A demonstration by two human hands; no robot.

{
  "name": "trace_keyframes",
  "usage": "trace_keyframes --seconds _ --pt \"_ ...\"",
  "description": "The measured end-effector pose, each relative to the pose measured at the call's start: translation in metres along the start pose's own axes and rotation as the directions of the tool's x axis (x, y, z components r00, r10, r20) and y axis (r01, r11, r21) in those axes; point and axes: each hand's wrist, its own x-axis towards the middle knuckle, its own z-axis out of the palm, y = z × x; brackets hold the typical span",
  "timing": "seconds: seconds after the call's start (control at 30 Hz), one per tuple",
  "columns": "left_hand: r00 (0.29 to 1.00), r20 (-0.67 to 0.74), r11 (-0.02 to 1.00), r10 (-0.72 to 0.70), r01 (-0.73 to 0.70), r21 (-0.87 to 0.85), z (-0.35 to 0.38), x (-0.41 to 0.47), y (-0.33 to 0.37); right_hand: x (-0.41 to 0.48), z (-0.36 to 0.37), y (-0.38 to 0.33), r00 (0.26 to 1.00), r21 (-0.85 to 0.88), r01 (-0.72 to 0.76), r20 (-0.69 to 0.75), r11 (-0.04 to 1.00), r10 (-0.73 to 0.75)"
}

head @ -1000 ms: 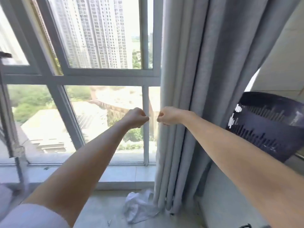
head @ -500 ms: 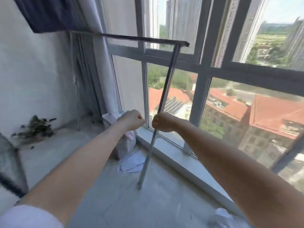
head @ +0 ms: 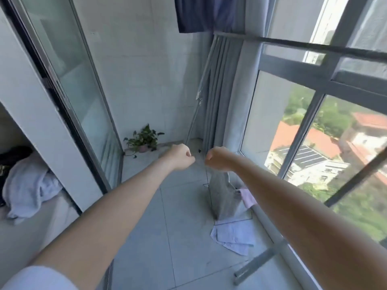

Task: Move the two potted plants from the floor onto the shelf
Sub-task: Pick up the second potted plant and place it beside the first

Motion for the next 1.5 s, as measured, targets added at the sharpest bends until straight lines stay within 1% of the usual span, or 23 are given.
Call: trace_keyframes --seconds 0.13,0.3,0.47,0.6,0.73,0.8,0.83,0.93,1.07,1.17,1.23,1.37,1.5 --pt "0.995 -0.036 0.995 -0.096 0.094 -0.042 -0.028 0.071 -0.044 0.103 -0.018 -0.017 0.994 0.061 0.104 0.021 0.993 -0.106" --pt "0.979 -0.081 0.98 -0.188 0.182 -0.081 -0.056 0.148 -0.104 0.221 -0.033 -0.047 0.976 0.061 0.204 0.059 0.977 -0.208" --pt "0.959 -0.082 0.961 -0.271 0.265 -0.072 -0.079 0.227 -0.169 0.335 -0.027 -0.09 0.95 0.044 0.282 0.127 0.958 -0.286" --pt "0.946 -0.096 0.951 -0.309 0.305 -0.053 -0.112 0.309 -0.227 0.433 -0.025 -0.126 0.933 0.057 0.299 0.191 0.952 -0.305" --pt "0.941 -0.103 0.947 -0.322 0.32 -0.033 -0.154 0.394 -0.283 0.533 -0.042 -0.163 0.928 0.125 0.301 0.188 0.945 -0.321" --pt "0.935 -0.094 0.94 -0.341 0.341 -0.022 -0.172 0.442 -0.315 0.587 -0.053 -0.177 0.936 0.156 0.27 0.188 0.95 -0.297" --pt "0.933 -0.086 0.937 -0.35 0.35 -0.017 -0.176 0.454 -0.324 0.601 -0.057 -0.179 0.939 0.175 0.259 0.185 0.95 -0.29" --pt "0.936 -0.049 0.937 -0.349 0.347 -0.05 -0.19 0.521 -0.364 0.675 -0.066 -0.187 0.949 0.218 0.214 0.184 0.952 -0.255" --pt "0.937 0.013 0.933 -0.348 0.347 -0.094 -0.196 0.597 -0.405 0.76 -0.064 -0.192 0.944 0.206 0.188 0.232 0.96 -0.235" --pt "0.94 0.024 0.933 -0.341 0.341 -0.112 -0.203 0.658 -0.436 0.834 -0.064 -0.198 0.933 0.185 0.198 0.267 0.963 -0.243" --pt "0.932 0.014 0.925 -0.362 0.36 -0.122 -0.209 0.707 -0.462 0.899 -0.065 -0.204 0.928 0.156 0.222 0.269 0.962 -0.258" --pt "0.907 0.006 0.893 -0.421 0.416 -0.174 -0.214 0.775 -0.505 0.997 -0.065 -0.214 0.913 0.126 0.247 0.303 0.961 -0.275" --pt "0.878 0.077 0.845 -0.472 0.476 -0.246 -0.209 0.835 -0.546 1.079 -0.051 -0.23 0.895 0.133 0.242 0.352 0.961 -0.274"
